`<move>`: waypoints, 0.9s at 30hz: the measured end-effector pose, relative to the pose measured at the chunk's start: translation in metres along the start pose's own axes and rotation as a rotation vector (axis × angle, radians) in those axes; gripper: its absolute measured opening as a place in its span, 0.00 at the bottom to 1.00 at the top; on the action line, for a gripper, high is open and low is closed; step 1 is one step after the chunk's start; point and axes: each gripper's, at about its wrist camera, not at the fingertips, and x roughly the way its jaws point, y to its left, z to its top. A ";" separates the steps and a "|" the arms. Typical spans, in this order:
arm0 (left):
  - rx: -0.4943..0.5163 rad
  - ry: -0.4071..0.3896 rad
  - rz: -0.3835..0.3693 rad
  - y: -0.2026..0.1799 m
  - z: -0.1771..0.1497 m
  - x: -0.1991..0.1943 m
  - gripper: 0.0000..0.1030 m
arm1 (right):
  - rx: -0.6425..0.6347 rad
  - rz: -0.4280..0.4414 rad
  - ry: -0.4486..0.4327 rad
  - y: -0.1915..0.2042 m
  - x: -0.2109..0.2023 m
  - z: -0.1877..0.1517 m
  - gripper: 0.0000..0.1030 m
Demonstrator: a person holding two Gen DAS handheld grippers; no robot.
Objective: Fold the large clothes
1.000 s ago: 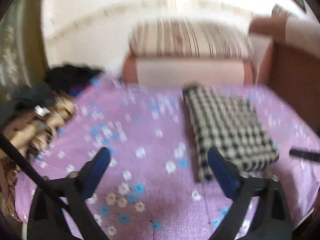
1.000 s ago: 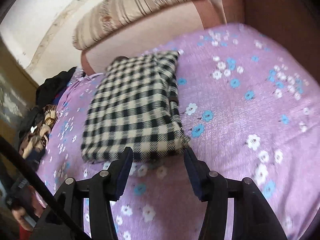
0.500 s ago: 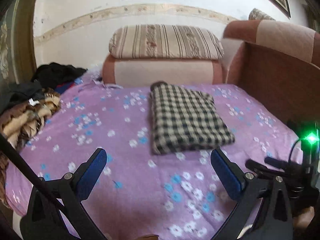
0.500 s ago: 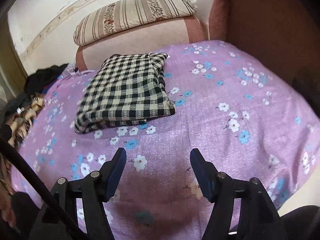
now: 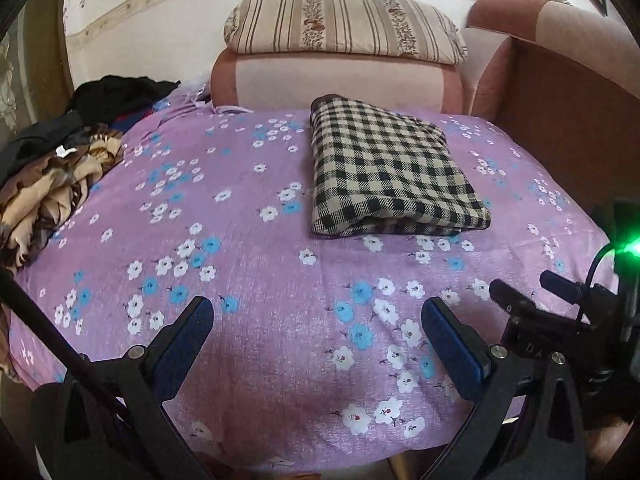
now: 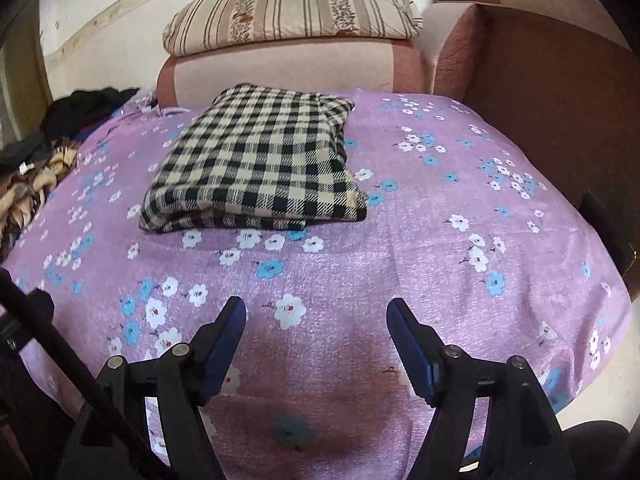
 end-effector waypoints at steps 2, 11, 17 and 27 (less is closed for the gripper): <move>-0.002 0.009 -0.001 0.000 0.000 0.003 1.00 | -0.017 -0.009 0.014 0.004 0.004 -0.002 0.76; 0.003 0.049 -0.005 0.003 -0.004 0.017 1.00 | -0.085 -0.083 0.060 0.016 0.021 -0.006 0.77; -0.012 0.074 -0.015 0.007 -0.006 0.024 1.00 | -0.107 -0.126 0.090 0.020 0.029 -0.008 0.77; -0.001 0.088 -0.018 0.004 -0.008 0.029 1.00 | -0.130 -0.155 0.103 0.020 0.034 -0.008 0.79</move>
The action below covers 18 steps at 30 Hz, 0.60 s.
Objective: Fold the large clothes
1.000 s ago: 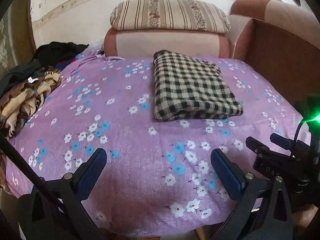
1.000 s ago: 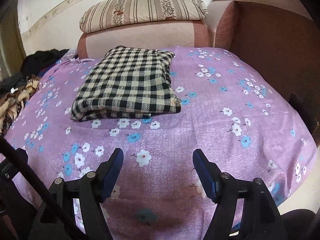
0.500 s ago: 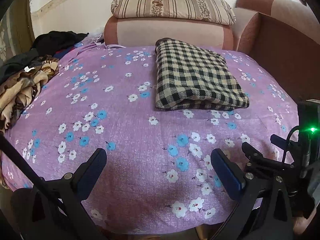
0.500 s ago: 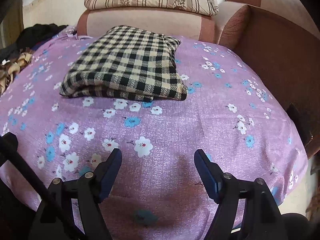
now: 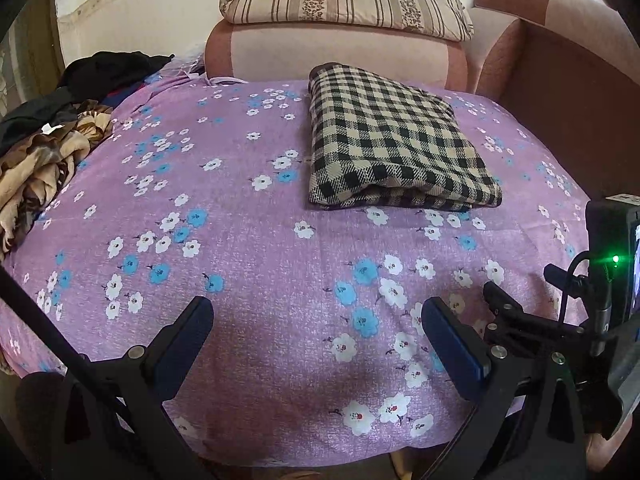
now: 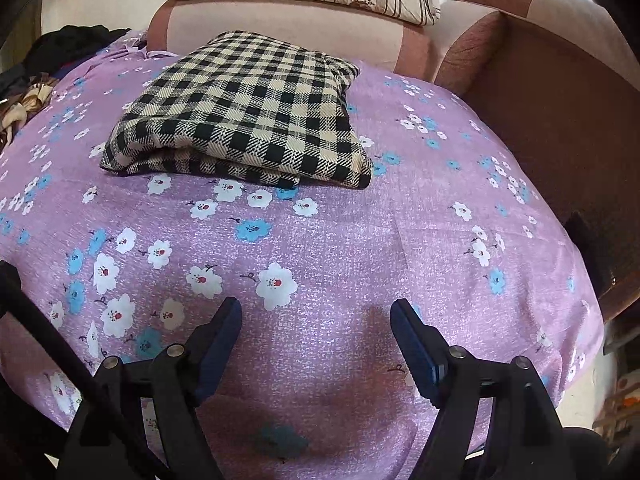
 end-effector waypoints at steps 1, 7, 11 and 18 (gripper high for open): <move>0.000 0.001 0.001 0.000 0.000 0.000 1.00 | -0.003 -0.004 -0.001 0.001 0.000 0.000 0.79; -0.004 0.006 0.005 0.000 -0.002 0.001 1.00 | -0.010 -0.016 -0.002 0.003 -0.001 0.000 0.80; -0.004 0.009 0.007 0.000 -0.002 0.002 1.00 | -0.009 -0.020 -0.002 0.002 -0.001 0.000 0.80; -0.003 0.022 0.011 0.001 -0.004 0.004 1.00 | -0.018 -0.031 -0.005 0.003 -0.001 0.000 0.81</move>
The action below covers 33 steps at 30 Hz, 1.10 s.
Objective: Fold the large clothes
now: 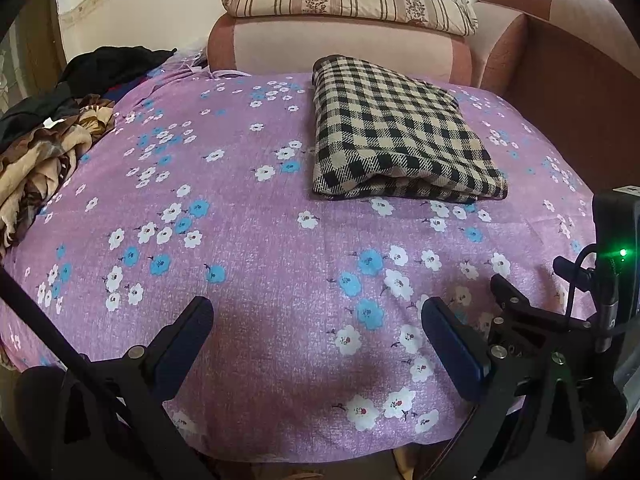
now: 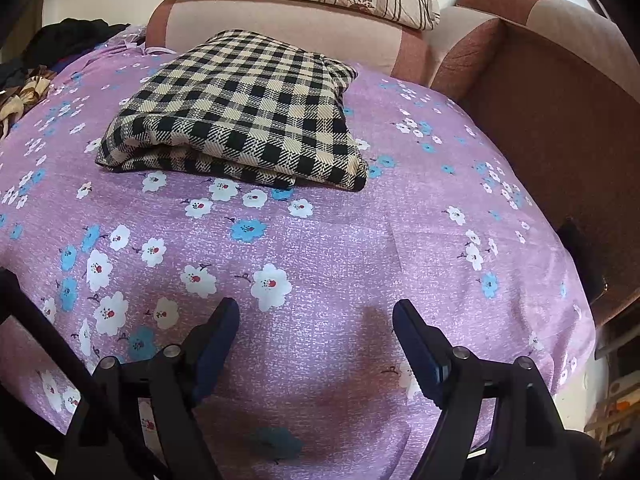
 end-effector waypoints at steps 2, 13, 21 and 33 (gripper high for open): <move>0.000 0.003 0.001 -0.001 0.000 0.001 1.00 | -0.002 -0.003 -0.001 0.001 0.000 0.000 0.81; 0.013 0.014 0.027 -0.002 -0.004 0.006 1.00 | -0.003 -0.005 -0.004 0.002 -0.001 0.000 0.81; 0.025 0.006 0.062 -0.002 -0.006 0.007 1.00 | -0.004 -0.005 -0.004 0.002 -0.001 0.000 0.81; 0.041 0.015 0.067 -0.005 -0.010 0.010 1.00 | -0.005 -0.008 -0.005 0.002 -0.001 0.000 0.81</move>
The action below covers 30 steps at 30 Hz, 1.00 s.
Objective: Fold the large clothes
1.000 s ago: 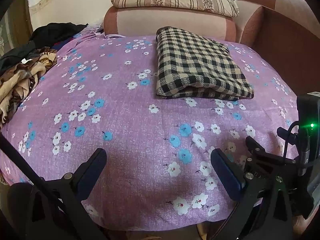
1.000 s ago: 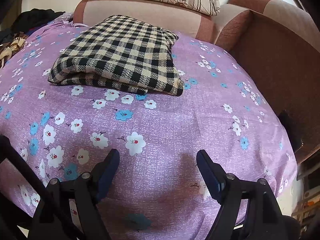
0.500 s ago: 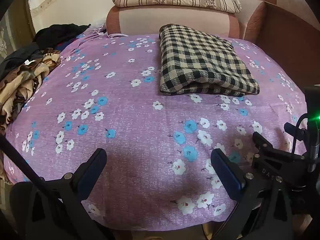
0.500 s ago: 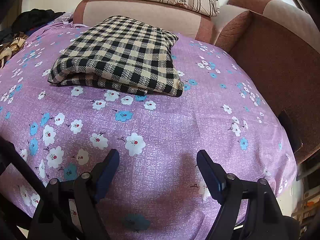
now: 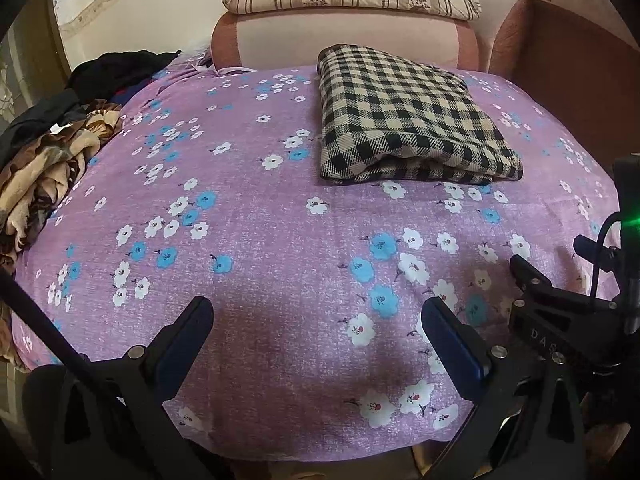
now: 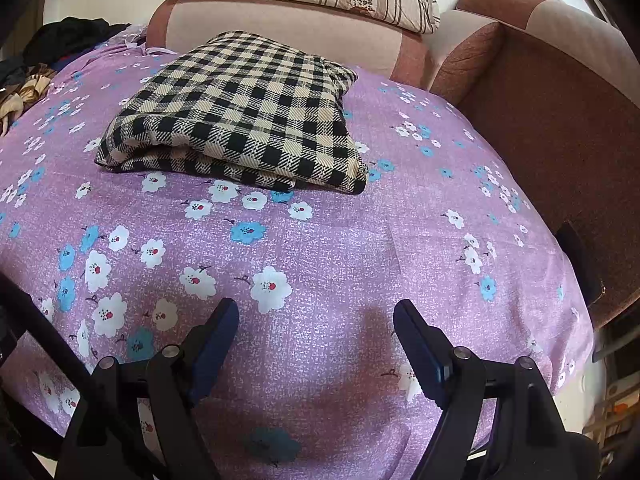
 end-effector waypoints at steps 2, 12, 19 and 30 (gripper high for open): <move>0.001 0.002 -0.001 0.000 -0.001 0.000 1.00 | 0.001 0.000 0.000 0.000 0.000 0.000 0.81; 0.002 0.023 -0.012 -0.001 -0.003 0.004 1.00 | 0.010 -0.003 -0.001 -0.002 0.001 0.002 0.81; -0.001 0.035 -0.023 0.003 -0.004 0.007 1.00 | 0.014 -0.003 -0.006 -0.003 0.002 0.002 0.81; -0.005 0.043 -0.037 0.002 -0.004 0.009 1.00 | 0.018 -0.016 -0.008 0.002 -0.001 0.000 0.82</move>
